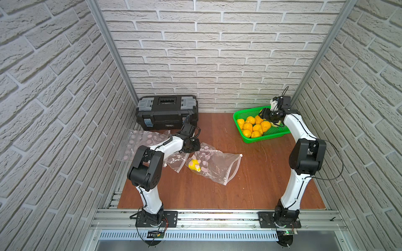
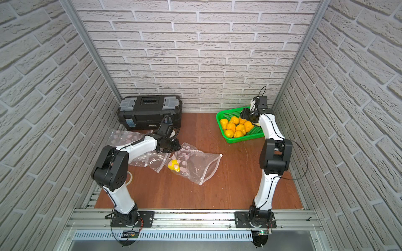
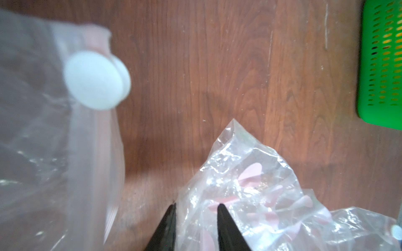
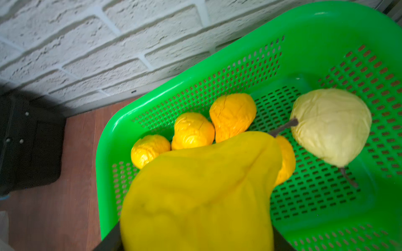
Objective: Open the zip-top bag and take out the pear
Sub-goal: Pick up the pear from the zipper food storage bag, then place the pear in the basket.
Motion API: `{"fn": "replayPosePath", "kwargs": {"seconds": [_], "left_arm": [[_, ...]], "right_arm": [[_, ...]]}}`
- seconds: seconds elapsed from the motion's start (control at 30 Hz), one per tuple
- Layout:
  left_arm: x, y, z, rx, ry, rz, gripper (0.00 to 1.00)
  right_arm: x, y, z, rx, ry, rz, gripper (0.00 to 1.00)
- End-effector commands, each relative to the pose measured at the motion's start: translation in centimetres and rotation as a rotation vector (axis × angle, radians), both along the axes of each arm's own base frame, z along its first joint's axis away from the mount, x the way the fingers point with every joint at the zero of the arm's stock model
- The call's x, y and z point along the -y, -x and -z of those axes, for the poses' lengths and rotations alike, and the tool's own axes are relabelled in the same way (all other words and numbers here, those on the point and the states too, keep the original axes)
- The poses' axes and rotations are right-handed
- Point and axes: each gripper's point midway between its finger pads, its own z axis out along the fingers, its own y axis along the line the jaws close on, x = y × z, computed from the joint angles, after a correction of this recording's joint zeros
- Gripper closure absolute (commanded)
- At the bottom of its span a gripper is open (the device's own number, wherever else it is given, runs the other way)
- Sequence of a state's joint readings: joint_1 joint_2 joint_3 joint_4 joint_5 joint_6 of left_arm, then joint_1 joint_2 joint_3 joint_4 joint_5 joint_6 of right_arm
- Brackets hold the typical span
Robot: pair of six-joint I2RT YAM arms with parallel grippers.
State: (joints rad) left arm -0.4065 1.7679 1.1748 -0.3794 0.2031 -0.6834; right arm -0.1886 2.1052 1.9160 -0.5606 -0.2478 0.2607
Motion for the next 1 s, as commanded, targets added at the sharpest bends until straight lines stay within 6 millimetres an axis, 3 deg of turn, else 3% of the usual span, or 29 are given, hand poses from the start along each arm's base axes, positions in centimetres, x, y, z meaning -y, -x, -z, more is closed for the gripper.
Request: {"fn": "replayPosePath", "kwargs": {"seconds": [0.0,0.2,0.3,0.4,0.73,0.87,0.97], "left_arm": [[0.5,-0.3,-3.2,0.056,0.024,0.003,0.63],[0.4,0.4,-5.8,0.102,0.029,0.001,0.60],[0.2,1.1,-6.6,0.113,0.019,-0.001,0.59],[-0.3,1.8,-7.2,0.122,0.000,-0.012,0.57],[-3.6,5.2,-5.7,0.092,-0.093,-0.064,0.54],[-4.6,6.5,-4.4,0.060,-0.103,-0.084,0.53],[-5.3,7.5,-3.4,0.037,-0.100,-0.108,0.52]], "right_arm": [[1.4,-2.6,-0.2,0.059,-0.074,0.033,0.55],[3.2,-6.5,2.1,0.088,-0.127,0.070,0.49],[4.1,-7.7,2.6,0.093,-0.104,0.092,0.33],[4.8,-7.8,1.8,0.100,-0.067,0.116,0.14],[5.9,-3.2,-3.5,0.115,0.090,0.188,0.10],[3.9,-0.4,-4.3,0.098,0.066,0.152,0.15],[0.7,2.3,-4.9,0.090,0.016,0.087,0.19]]}}
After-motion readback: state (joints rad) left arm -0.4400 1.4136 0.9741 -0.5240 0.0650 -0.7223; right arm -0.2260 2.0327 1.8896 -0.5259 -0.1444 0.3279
